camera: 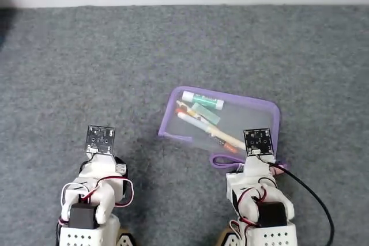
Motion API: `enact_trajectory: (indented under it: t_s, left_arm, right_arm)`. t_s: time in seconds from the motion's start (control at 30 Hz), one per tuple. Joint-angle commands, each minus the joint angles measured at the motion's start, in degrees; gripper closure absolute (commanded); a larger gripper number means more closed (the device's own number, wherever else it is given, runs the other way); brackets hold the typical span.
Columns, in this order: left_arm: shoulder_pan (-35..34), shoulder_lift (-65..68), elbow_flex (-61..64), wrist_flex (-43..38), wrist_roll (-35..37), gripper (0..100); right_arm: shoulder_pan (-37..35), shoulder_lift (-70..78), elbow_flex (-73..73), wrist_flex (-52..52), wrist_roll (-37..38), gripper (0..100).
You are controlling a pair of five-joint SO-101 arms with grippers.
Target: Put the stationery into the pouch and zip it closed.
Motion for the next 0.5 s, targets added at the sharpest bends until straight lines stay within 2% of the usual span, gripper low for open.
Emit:
enact_trajectory:
  t_s: [0.0, 0.47]
  left_arm:
    - [0.00, -0.53, -0.31, -0.79, -0.62, 99]
    - [0.00, -0.53, -0.31, -0.79, -0.62, 99]
  right_arm:
    - [0.22, -0.57, 1.05, -0.92, -0.26, 98.8]
    - [0.22, -0.57, 1.05, -0.92, -0.26, 98.8]
